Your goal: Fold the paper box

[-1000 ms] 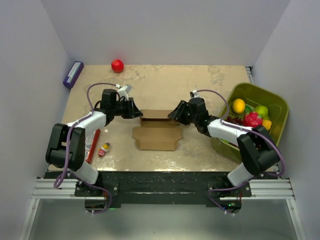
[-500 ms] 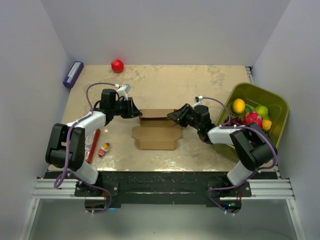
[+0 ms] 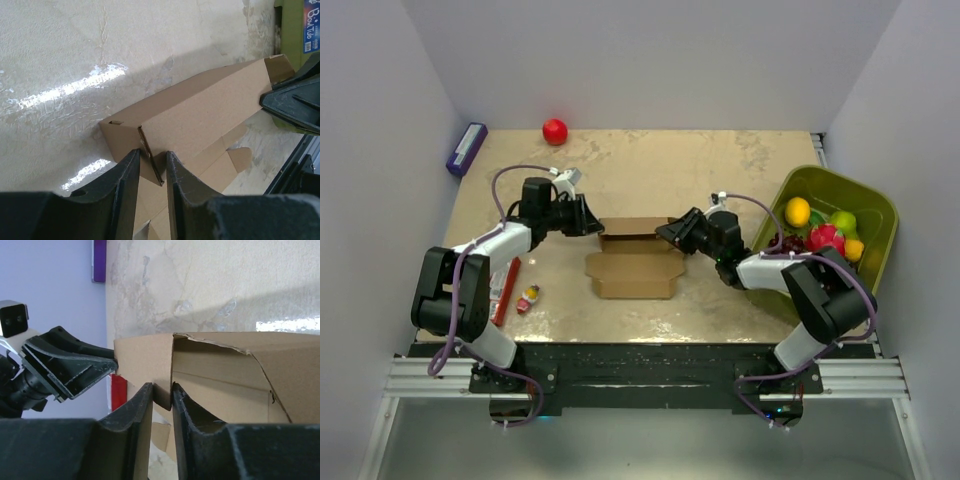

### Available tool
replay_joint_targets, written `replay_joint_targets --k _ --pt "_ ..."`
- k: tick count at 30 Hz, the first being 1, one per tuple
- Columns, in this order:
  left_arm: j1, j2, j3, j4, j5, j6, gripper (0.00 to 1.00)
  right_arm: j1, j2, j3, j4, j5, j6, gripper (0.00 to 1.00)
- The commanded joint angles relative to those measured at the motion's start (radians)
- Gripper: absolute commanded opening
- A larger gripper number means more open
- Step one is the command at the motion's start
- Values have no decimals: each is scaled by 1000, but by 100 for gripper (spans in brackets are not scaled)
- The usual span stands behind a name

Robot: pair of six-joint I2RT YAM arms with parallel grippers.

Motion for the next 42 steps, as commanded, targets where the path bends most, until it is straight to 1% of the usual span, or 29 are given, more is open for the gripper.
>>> replay_joint_targets --k 1,4,6,8,9,10,12,13,14,16,19,24,29,38,42 --pt "1 16 21 -12 0 8 31 0 -92 -17 -76 54 -133 44" --pt "1 17 20 -10 0 7 31 2 -190 -31 -179 121 -233 56" --pt "1 17 21 -10 0 7 31 6 -248 -51 -227 185 -297 57" --pt "1 16 20 -12 -4 7 31 17 -327 -59 -291 224 -363 55" --pt "1 14 23 -12 -5 8 31 37 -348 -59 -317 283 -386 54" --pt "1 14 21 -12 -7 8 31 54 -382 -54 -369 313 -411 49" --pt "1 13 21 -12 -7 8 31 118 -399 -28 -421 386 -483 43" --pt "1 13 21 -12 -8 11 31 140 -394 -13 -472 450 -504 38" --pt "1 10 21 -15 -11 13 31 178 -387 3 -494 472 -536 35" --pt "1 8 21 -16 -17 16 31 198 -349 50 -547 514 -557 30" --pt "1 7 23 -20 -19 20 31 198 -287 122 -631 538 -558 21" --pt "2 5 24 -27 -30 27 31 192 -157 216 -685 638 -587 11" --pt "2 7 27 -30 -34 31 31 163 -88 257 -681 669 -609 9" --pt "3 8 27 -29 -30 31 30 160 61 308 -630 675 -623 5" --pt "1 8 29 -29 -27 30 30 160 64 287 -568 626 -621 4"
